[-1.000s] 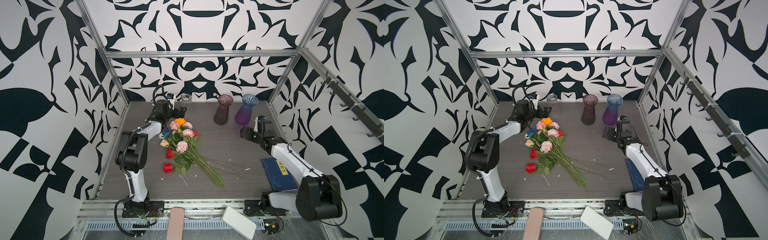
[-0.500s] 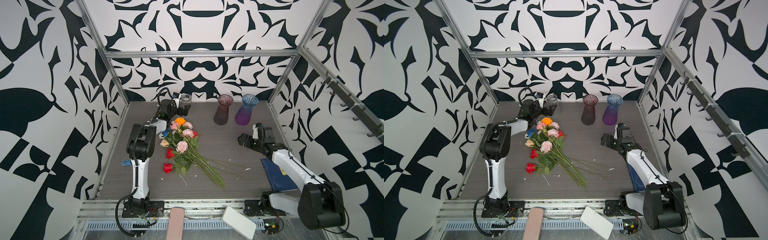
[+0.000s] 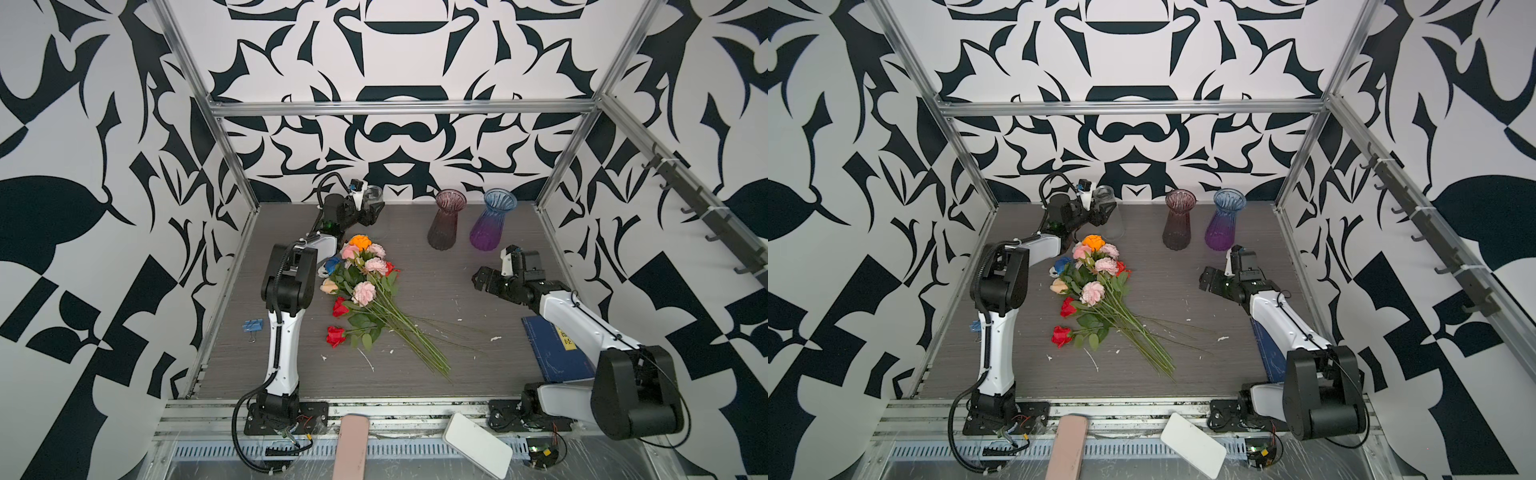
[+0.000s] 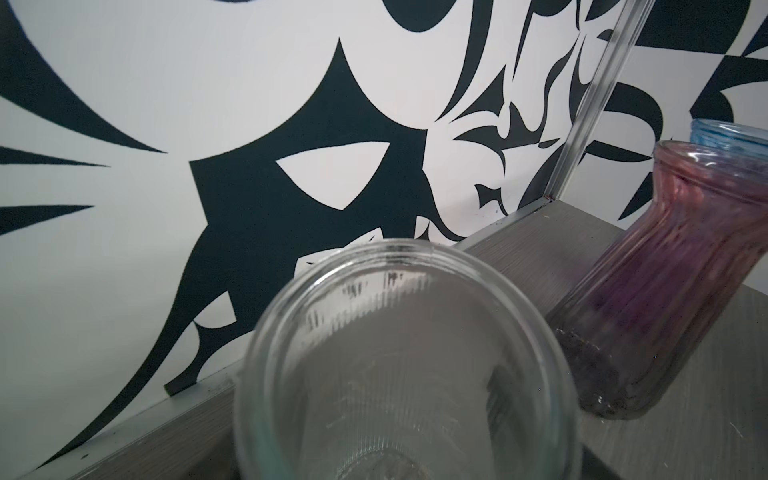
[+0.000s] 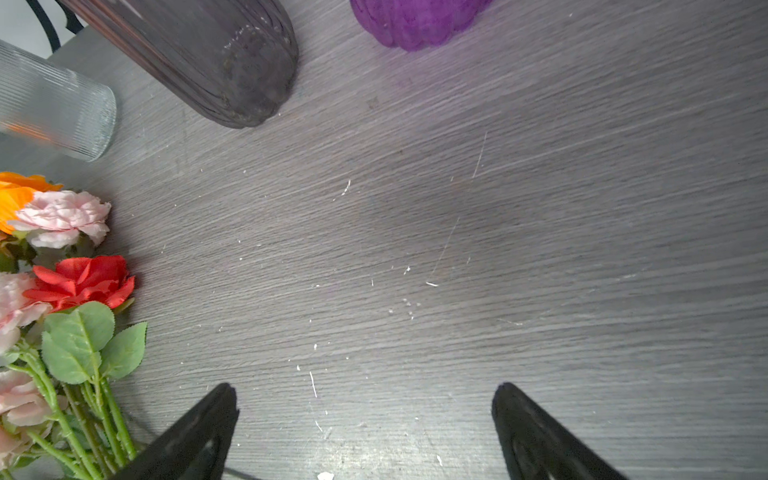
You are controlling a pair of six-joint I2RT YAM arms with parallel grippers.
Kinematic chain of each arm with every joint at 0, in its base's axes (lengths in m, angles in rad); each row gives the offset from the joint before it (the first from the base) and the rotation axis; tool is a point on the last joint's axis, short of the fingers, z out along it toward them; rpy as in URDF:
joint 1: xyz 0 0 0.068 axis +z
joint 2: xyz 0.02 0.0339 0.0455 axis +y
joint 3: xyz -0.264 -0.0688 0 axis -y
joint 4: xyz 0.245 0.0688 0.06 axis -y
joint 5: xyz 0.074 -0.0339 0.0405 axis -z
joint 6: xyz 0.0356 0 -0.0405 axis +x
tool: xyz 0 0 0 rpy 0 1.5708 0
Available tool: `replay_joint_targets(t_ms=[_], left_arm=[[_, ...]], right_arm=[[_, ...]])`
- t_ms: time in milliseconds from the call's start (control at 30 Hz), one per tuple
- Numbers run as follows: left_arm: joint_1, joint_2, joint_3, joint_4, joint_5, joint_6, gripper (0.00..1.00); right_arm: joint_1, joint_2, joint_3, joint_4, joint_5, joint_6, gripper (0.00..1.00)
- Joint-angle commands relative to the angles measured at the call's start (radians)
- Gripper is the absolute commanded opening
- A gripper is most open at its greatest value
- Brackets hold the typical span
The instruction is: Arrange the flowers into the vase
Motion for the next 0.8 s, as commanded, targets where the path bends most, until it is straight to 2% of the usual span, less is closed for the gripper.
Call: replay_joint_targets(t_ms=[0, 167, 267, 533, 767], left_arm=[[-0.001, 0.002, -0.018, 0.044, 0.058, -0.016, 0.52], [-0.021, -0.057, -0.110, 0.088, 0.092, -0.026, 0.50], [-0.050, -0.102, -0.177, 0.147, 0.116, -0.082, 0.49], [-0.190, -0.193, -0.289, 0.204, 0.151, -0.112, 0.49], [-0.278, -0.274, -0.419, 0.245, 0.162, -0.135, 0.46]], right_arm=[[-0.004, 0.010, 0.048, 0.002, -0.011, 0.001, 0.99], [-0.004, 0.028, 0.052, 0.012, -0.012, 0.005, 0.99], [-0.004, 0.047, 0.056, 0.024, -0.013, 0.017, 0.99], [-0.004, 0.123, 0.077, 0.051, -0.048, 0.075, 0.95], [-0.004, 0.148, 0.093, 0.054, -0.056, 0.082, 0.95]])
